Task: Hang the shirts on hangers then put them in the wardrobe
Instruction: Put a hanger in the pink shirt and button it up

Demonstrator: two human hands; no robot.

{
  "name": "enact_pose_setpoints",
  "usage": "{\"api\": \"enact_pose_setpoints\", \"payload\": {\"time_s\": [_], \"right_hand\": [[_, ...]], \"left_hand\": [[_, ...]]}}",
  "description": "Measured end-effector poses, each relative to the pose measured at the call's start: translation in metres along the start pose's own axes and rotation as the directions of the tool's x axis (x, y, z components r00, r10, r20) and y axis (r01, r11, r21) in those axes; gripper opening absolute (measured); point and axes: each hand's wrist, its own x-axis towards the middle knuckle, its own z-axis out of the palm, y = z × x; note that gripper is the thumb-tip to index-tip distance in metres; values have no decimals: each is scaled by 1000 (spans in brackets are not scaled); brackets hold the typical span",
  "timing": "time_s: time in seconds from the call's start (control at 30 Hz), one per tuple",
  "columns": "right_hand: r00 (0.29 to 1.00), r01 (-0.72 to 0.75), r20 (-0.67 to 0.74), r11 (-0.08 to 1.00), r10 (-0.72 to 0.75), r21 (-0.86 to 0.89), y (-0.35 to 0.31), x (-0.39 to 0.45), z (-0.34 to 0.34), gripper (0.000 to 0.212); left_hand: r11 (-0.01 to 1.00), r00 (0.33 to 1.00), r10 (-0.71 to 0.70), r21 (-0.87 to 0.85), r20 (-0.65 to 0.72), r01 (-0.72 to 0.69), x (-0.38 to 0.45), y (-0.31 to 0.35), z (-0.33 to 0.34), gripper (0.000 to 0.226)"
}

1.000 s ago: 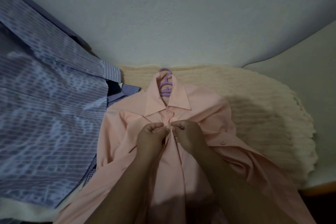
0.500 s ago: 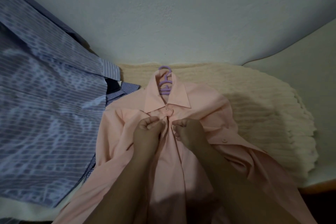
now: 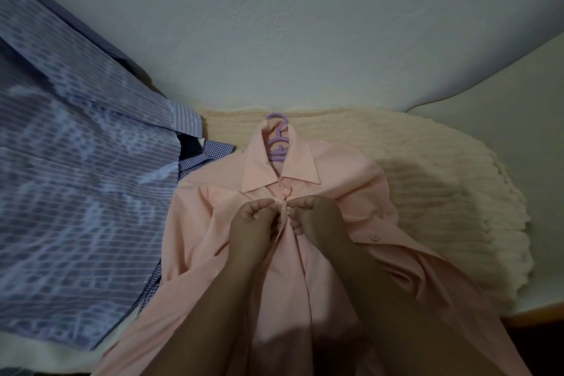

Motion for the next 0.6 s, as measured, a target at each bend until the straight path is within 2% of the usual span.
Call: {"api": "enact_pose_setpoints", "payload": {"time_s": [0.1,0.2,0.27,0.4,0.6], "right_hand": [[999,51,-6,998,-51,-42,-2,-2,-1,27],[966,256,42,923,-254,-288,1,-4,-7,23],[947,320,84,882,-310,-346,2,-5,-9,25],[951,309,97,887,-294,-344,-1,-2,-10,21],[967,249,21,924,-254,-291,-1,5,-6,14]], "left_hand": [[998,1000,27,53,15,-27,4,-1,-2,23],[997,997,39,68,64,-43,9,0,-3,27],[995,994,48,84,94,-56,12,1,-2,28],[985,990,78,146,115,-94,15,2,0,30],[974,990,56,210,127,-82,20,2,-5,30]]}}
